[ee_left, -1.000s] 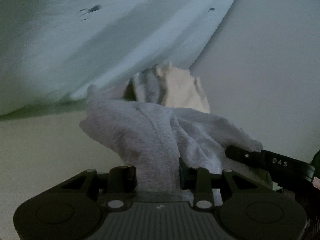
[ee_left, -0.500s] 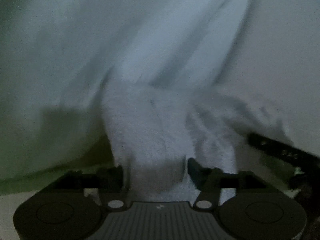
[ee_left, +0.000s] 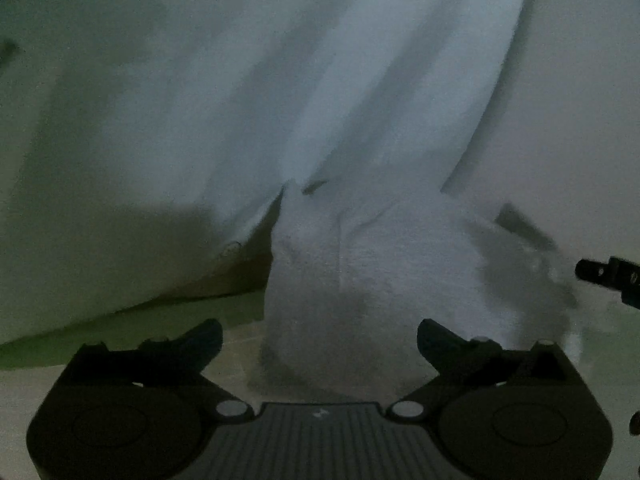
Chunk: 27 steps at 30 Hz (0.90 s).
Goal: Fold clothes
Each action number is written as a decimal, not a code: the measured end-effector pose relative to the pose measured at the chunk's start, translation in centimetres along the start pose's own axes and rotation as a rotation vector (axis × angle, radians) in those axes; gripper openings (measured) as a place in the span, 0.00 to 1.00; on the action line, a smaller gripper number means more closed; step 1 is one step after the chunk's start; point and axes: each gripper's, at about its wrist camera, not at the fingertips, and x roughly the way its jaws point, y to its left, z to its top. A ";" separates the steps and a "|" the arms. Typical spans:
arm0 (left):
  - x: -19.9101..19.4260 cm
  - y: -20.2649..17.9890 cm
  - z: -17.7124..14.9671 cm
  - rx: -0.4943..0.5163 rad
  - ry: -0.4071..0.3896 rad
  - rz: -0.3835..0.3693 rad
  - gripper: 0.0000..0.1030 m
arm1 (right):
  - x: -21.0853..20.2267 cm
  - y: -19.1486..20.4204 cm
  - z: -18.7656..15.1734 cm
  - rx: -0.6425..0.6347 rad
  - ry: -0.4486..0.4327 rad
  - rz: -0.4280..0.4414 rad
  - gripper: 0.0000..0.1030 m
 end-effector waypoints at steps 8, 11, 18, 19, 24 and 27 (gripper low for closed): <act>-10.2 -1.0 -4.5 0.054 -0.053 -0.003 1.00 | -11.5 0.1 -5.7 -0.015 -0.035 0.059 1.00; -13.4 -0.2 -6.3 0.014 -0.041 -0.030 1.00 | -14.4 -0.3 -8.3 0.009 -0.010 0.076 1.00; -17.8 0.0 -9.9 0.054 -0.028 -0.002 1.00 | -20.5 0.1 -13.5 -0.020 0.025 0.074 1.00; -18.2 0.0 -10.4 0.058 -0.025 -0.004 1.00 | -21.3 0.0 -14.1 -0.019 0.029 0.075 1.00; -20.3 0.1 -12.5 0.097 -0.015 -0.005 1.00 | -24.4 -0.3 -15.7 0.003 0.051 0.071 1.00; -21.6 0.1 -13.3 0.102 -0.014 -0.018 1.00 | -25.9 -0.3 -16.3 0.014 0.056 0.074 1.00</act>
